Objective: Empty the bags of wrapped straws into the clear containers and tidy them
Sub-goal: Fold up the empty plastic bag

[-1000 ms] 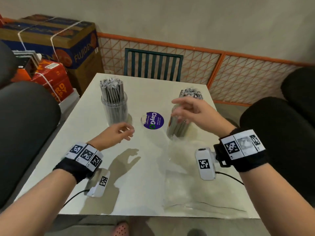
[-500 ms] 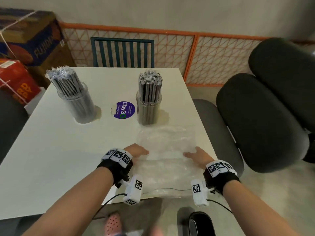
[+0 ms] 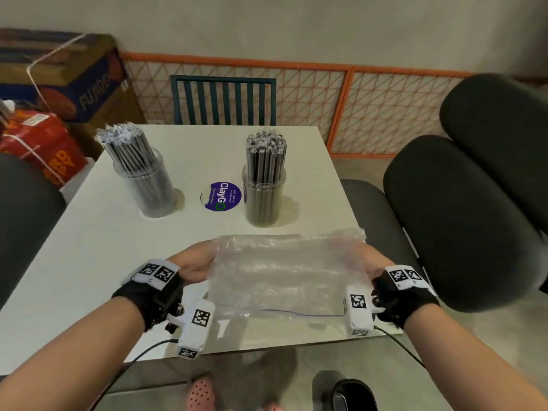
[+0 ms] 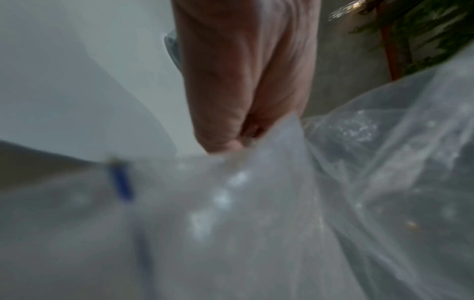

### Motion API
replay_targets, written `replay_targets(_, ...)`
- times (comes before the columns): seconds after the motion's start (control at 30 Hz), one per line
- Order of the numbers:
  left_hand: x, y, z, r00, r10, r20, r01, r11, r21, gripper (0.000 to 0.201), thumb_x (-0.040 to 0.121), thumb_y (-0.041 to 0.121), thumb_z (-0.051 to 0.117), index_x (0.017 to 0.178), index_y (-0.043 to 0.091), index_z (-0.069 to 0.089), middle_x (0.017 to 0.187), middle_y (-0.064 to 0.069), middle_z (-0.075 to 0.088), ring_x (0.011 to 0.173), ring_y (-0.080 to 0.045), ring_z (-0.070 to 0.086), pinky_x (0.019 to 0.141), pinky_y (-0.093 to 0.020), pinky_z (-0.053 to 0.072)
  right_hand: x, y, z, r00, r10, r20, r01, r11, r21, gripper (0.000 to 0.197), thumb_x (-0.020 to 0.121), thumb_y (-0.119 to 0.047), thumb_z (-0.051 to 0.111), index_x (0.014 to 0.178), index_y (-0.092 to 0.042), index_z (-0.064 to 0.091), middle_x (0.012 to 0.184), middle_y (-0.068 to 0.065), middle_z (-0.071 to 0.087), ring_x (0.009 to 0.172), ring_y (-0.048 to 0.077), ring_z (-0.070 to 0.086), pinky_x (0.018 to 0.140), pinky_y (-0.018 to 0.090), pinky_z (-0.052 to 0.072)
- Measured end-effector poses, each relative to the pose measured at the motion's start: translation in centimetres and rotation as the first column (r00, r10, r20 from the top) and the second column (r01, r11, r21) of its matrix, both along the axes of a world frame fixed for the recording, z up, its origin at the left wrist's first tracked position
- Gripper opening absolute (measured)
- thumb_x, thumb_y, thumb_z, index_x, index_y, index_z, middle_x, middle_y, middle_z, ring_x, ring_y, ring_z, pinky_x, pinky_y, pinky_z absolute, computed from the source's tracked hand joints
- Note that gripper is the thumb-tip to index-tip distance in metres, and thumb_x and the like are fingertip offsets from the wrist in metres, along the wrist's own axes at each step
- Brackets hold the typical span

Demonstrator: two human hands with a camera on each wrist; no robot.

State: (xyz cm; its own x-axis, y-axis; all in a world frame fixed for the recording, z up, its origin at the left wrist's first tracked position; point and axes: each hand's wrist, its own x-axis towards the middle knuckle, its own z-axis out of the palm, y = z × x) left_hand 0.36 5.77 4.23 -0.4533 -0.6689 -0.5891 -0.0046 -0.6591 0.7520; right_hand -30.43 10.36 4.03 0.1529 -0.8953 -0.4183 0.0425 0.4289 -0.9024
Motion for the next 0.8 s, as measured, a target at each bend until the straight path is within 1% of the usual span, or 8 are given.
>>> replay_targets(0.13,1.9,-0.6,-0.1,0.943,0.292,-0.159,-0.268,0.951,0.156,0.024,0.079,0.036,0.053,0.085,0.013,0.058,0.087,-0.007,0.056,0.074,-0.027,0.06,0.067,-0.036,0.049,0.4,-1.5,-0.6,0.985,0.158,0.063,-0.152,0.985,-0.086,0.035,0.039,-0.007,0.078,0.06,0.001,0.052,0.096,0.017,0.067,0.064,0.023,0.059,0.051,0.023,0.045)
replay_targets(0.23,2.0,0.4,-0.1,0.999,-0.035,0.018,0.033,0.996,0.084,0.057,0.069,0.07,0.057,0.091,0.018,0.066,0.085,-0.005,0.067,0.075,-0.025,0.061,0.059,-0.034,0.049,1.9,-2.3,0.1,0.977,0.213,0.006,-0.206,0.951,-0.229,0.024,0.047,0.005,0.065,0.056,-0.011,0.05,0.078,0.011,0.061,0.067,0.017,0.062,0.062,0.022,0.049)
replay_targets(0.33,1.9,1.8,0.2,0.945,-0.293,0.146,0.29,0.956,0.044,0.066,0.04,0.046,0.089,0.097,0.018,0.072,0.099,-0.005,0.072,0.082,-0.02,0.068,0.062,-0.036,0.057,3.4,-3.1,2.6,0.981,0.137,-0.138,-0.163,0.966,-0.2,0.027,0.073,0.012,0.049,0.063,-0.013,0.056,0.072,0.007,0.054,0.063,0.016,0.054,0.059,0.024,0.046)
replay_targets(0.4,2.5,1.5,0.1,0.964,-0.173,0.204,0.176,0.984,0.001,0.061,0.047,0.032,0.09,0.1,0.009,0.072,0.111,-0.011,0.069,0.086,-0.02,0.069,0.076,-0.037,0.059,3.2,-3.4,3.7,0.993,0.083,0.082,-0.076,0.993,-0.087,0.018,0.082,-0.001,0.053,0.083,-0.016,0.063,0.079,0.009,0.062,0.068,0.021,0.059,0.058,0.025,0.051)
replay_targets(0.47,3.4,1.0,0.2,0.955,-0.027,0.294,0.055,0.995,-0.086,0.046,0.065,0.024,0.08,0.107,0.01,0.067,0.109,-0.008,0.07,0.083,-0.017,0.07,0.073,-0.031,0.057,2.4,-3.3,3.6,0.956,0.064,0.285,-0.081,0.996,0.047,0.022,0.066,-0.022,0.071,0.087,-0.022,0.069,0.087,0.01,0.068,0.073,0.024,0.064,0.063,0.032,0.053)
replay_targets(0.6,3.7,1.0,-0.1,0.971,0.029,0.239,0.023,0.978,-0.21,0.049,0.071,0.011,0.073,0.118,0.015,0.058,0.113,-0.017,0.067,0.098,-0.033,0.067,0.07,-0.04,0.059,4.2,-2.3,1.6,0.932,0.329,0.154,-0.356,0.909,0.217,0.053,0.085,-0.063,0.043,0.115,-0.022,0.059,0.116,0.008,0.062,0.106,0.027,0.059,0.089,0.039,0.051)
replay_targets(0.73,2.4,1.3,-0.2,0.859,0.193,0.473,0.041,0.897,-0.44,0.056,0.068,0.011,0.072,0.114,0.009,0.04,0.109,-0.013,0.057,0.096,-0.026,0.058,0.071,-0.034,0.052,5.8,-2.7,0.9,0.888,0.459,0.021,-0.442,0.841,0.313,0.058,0.057,-0.05,0.082,0.1,-0.016,0.062,0.088,0.005,0.063,0.071,0.013,0.063,0.058,0.023,0.053)
replay_targets(0.8,1.5,1.6,-0.1,0.79,0.258,0.557,0.069,0.864,-0.499,0.056,0.074,0.006,0.07,0.114,0.012,0.031,0.103,-0.007,0.051,0.096,-0.025,0.054,0.073,-0.031,0.047,6.0,-3.7,0.6,0.897,0.42,-0.14,-0.377,0.891,0.254,0.045,0.072,-0.022,0.076,0.112,-0.01,0.06,0.091,0.007,0.063,0.074,0.016,0.064,0.065,0.027,0.055)
